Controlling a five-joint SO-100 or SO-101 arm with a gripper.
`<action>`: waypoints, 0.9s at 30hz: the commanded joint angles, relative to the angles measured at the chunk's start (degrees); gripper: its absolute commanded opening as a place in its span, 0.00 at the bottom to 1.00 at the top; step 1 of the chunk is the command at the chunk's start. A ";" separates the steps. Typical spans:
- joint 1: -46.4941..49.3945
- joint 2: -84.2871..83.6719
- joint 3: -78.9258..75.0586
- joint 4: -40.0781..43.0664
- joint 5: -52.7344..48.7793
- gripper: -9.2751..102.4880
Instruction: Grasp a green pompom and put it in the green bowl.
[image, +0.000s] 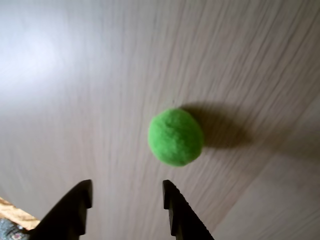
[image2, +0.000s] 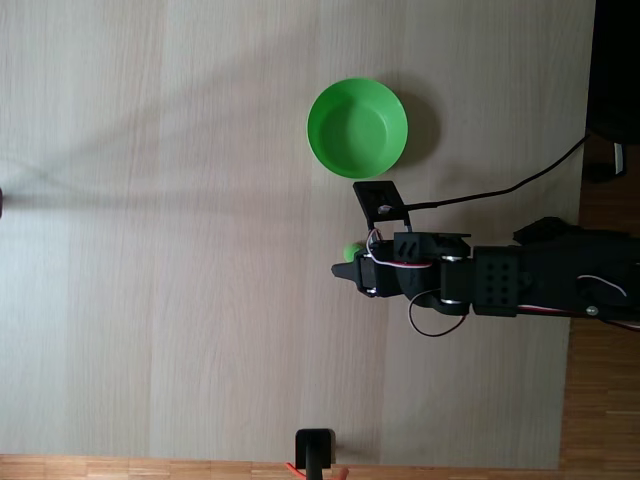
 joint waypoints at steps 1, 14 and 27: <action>0.00 0.18 -2.55 0.79 -0.35 0.25; 4.83 0.18 -1.93 5.19 -2.37 0.25; 4.39 -5.54 -2.64 5.45 -2.37 0.25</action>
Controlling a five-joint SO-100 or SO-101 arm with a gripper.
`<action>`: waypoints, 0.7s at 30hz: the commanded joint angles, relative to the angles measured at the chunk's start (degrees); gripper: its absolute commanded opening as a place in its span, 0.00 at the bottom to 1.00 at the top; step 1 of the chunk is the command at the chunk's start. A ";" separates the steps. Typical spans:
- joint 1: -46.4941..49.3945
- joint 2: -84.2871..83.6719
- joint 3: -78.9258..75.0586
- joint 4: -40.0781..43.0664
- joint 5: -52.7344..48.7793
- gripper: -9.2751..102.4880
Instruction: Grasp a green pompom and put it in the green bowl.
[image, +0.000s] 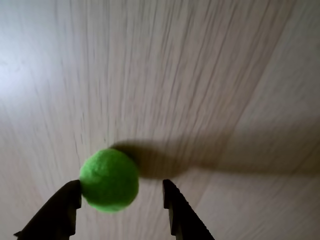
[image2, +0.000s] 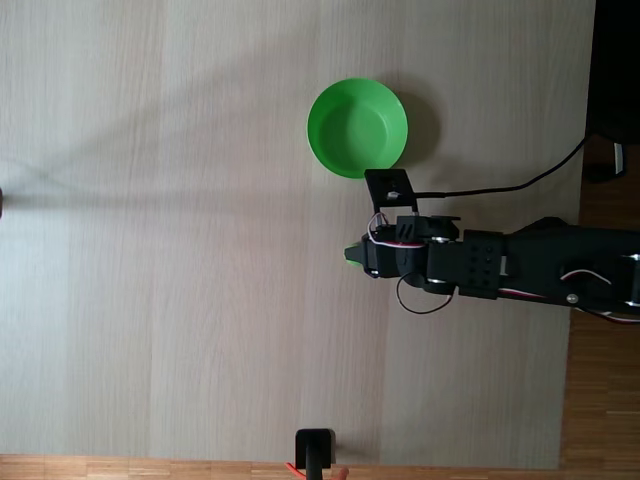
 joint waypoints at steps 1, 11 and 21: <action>0.00 -0.18 -2.55 0.09 0.00 0.25; 0.35 -0.44 -2.55 0.00 -3.08 0.25; -0.18 -0.53 -2.11 0.00 -4.04 0.25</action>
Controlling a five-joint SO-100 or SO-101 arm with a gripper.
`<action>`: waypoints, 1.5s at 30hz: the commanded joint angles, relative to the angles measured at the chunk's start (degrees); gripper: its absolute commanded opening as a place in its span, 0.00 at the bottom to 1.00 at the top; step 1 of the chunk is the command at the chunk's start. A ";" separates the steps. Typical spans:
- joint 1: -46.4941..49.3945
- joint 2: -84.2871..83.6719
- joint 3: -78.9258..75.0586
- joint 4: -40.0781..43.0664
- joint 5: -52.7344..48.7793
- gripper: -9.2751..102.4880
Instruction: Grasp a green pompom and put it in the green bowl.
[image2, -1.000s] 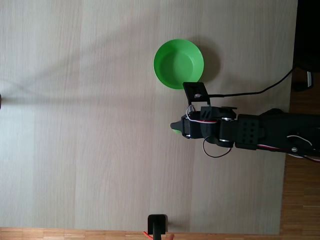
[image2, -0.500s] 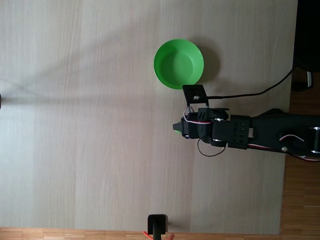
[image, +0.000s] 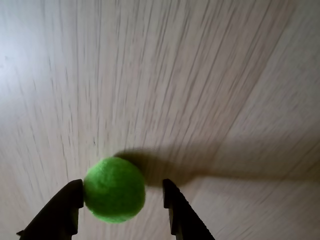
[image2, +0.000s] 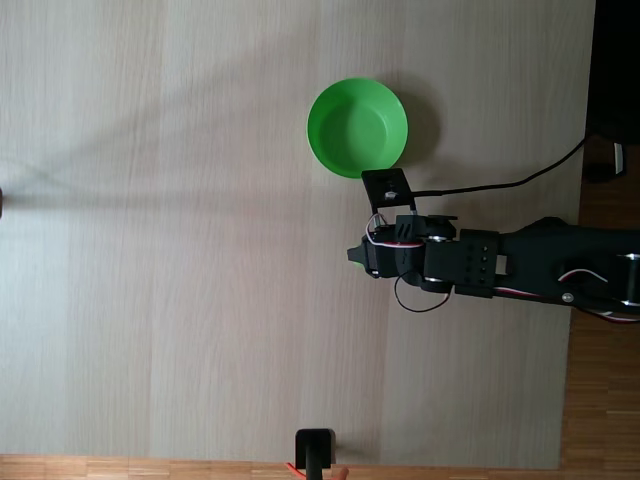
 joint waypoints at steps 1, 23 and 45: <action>-0.26 0.18 -2.02 0.00 -0.35 0.25; -0.35 0.18 -1.93 -0.18 -2.11 0.25; -3.96 -2.64 -1.41 -8.26 -2.20 0.25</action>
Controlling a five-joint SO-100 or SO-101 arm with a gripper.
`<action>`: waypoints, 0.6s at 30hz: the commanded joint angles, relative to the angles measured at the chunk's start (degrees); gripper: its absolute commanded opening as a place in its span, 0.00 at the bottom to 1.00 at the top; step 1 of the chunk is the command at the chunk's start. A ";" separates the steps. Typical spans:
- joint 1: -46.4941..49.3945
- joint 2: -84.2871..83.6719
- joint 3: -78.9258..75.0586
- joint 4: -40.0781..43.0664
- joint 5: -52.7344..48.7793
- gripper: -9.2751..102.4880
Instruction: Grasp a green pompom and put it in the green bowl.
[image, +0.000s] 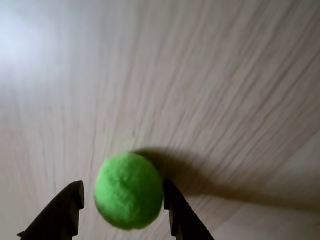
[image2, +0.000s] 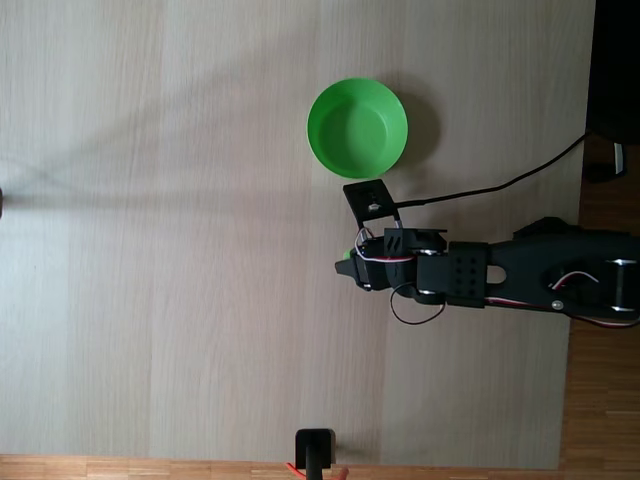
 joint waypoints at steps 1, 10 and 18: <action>-0.35 0.53 -1.41 -0.44 0.00 0.25; 0.09 0.44 -1.41 -0.35 0.00 0.17; 0.18 1.05 -1.41 -0.35 0.09 0.09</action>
